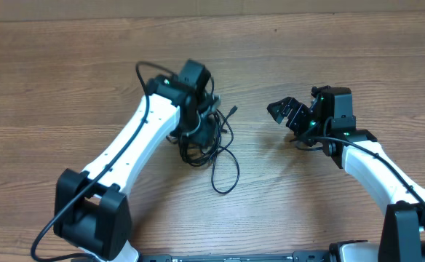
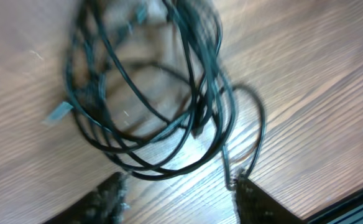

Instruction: Untangle cables

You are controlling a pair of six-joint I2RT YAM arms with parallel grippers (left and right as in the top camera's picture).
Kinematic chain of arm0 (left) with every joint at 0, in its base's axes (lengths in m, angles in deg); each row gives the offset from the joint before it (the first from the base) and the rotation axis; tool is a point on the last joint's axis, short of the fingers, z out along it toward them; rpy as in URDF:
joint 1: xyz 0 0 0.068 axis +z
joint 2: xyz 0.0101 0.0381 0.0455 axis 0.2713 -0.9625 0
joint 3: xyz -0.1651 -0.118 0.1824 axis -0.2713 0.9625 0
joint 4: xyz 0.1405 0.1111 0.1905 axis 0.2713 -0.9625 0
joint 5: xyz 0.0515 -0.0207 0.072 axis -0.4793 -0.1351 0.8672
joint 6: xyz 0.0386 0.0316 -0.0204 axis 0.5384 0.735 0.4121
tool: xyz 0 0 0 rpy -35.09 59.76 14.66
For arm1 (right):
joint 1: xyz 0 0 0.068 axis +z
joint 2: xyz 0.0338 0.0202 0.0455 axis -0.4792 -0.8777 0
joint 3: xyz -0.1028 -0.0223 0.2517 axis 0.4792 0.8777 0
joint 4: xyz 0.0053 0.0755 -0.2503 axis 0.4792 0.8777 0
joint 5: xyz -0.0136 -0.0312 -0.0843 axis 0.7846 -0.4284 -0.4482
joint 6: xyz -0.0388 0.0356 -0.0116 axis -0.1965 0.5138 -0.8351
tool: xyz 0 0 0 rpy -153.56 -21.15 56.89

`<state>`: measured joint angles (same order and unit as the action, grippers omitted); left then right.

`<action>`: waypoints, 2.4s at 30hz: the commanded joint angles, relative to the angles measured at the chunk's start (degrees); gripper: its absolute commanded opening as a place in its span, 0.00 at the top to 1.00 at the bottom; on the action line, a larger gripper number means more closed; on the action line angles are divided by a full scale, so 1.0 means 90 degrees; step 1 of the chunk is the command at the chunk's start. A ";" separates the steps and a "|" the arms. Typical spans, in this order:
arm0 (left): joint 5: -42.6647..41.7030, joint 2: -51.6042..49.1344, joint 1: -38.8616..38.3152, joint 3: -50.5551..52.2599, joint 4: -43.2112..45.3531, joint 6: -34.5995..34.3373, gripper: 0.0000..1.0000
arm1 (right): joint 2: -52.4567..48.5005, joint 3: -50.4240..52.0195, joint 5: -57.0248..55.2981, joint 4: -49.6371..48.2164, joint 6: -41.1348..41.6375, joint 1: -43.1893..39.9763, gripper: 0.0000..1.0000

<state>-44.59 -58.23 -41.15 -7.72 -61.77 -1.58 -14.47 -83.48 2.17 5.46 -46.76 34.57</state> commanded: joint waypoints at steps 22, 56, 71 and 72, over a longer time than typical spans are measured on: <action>0.0299 0.0180 -0.0658 0.0512 0.2227 -0.1851 0.51 | 0.0158 -0.0078 -0.0063 -0.0034 -0.0032 -0.0032 0.00; -0.0068 -0.0299 -0.0724 0.0733 0.1999 -0.1064 0.47 | 0.0158 -0.0078 -0.0063 -0.0034 -0.0032 -0.0032 0.00; 0.2254 -0.0415 -0.1129 0.1343 0.2288 -0.2008 0.55 | 0.0158 -0.0078 -0.0061 -0.0034 -0.0032 -0.0032 0.00; 0.2246 -0.0410 -0.1086 0.1338 0.2225 -0.1897 0.60 | 0.0158 -0.0078 -0.0063 -0.0034 -0.0032 -0.0032 0.00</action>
<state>-28.41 -61.03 -51.71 3.49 -41.46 -20.31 -14.47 -83.48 2.19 5.46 -46.76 34.57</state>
